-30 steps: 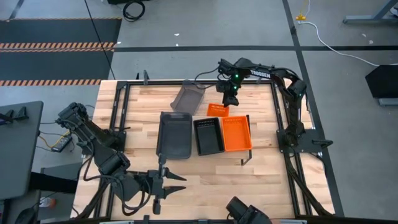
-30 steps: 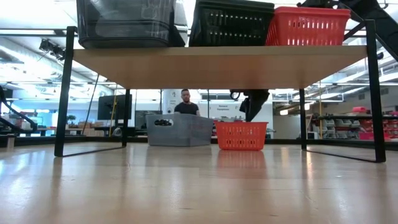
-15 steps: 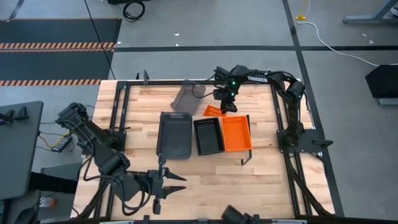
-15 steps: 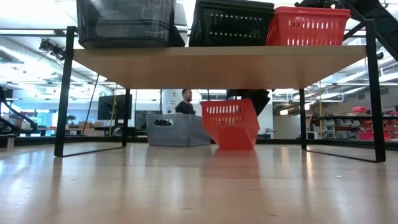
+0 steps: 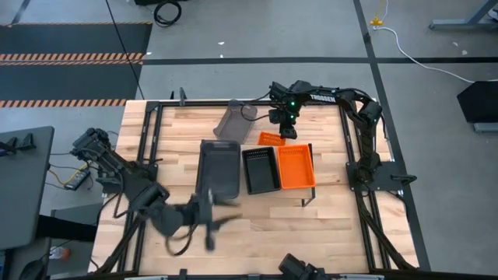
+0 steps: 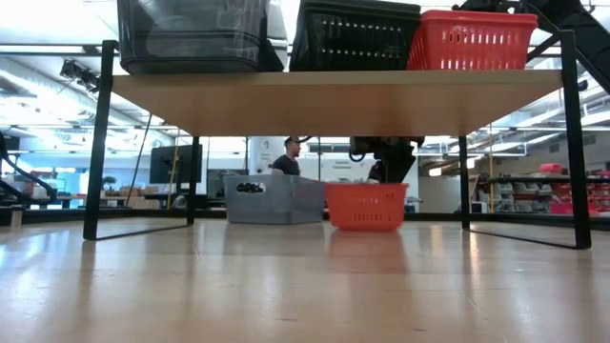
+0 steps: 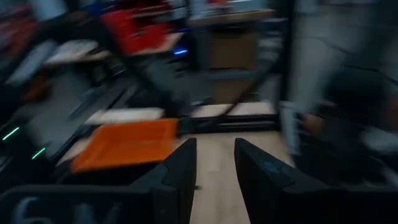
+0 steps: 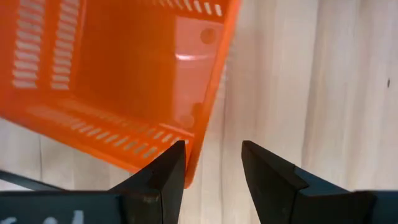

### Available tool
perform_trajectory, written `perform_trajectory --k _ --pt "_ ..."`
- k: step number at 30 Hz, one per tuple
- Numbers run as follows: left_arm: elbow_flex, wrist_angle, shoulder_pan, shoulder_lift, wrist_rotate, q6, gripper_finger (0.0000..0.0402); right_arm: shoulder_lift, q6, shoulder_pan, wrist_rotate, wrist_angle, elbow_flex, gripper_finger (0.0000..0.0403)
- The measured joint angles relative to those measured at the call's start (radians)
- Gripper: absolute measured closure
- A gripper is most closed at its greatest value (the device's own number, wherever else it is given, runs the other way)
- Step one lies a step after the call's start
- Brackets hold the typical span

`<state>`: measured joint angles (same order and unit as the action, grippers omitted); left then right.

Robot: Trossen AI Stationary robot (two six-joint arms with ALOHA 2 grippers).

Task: Stack baskets on shelf by color
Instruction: Stack the orange bin on top of the orange bins on the shelf

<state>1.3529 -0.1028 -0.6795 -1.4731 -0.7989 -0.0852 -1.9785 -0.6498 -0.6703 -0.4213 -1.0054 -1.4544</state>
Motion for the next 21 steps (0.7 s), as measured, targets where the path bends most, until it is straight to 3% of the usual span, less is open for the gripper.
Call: perform_trajectory --k 3,14,21 --pt "0.0 -0.061 0.053 0.0 -0.056 -0.126 0.0285 0.0 0.0 0.0 0.0 0.007 0.0 0.0239" --pt "0.0 -0.183 0.14 0.0 -0.054 -0.297 0.0285 0.0 0.012 0.0 0.0 0.054 0.0 0.0241" --pt "0.0 -0.211 0.139 0.0 -0.054 -0.297 0.0285 0.0 0.028 0.01 0.071 0.041 0.0 0.0296"
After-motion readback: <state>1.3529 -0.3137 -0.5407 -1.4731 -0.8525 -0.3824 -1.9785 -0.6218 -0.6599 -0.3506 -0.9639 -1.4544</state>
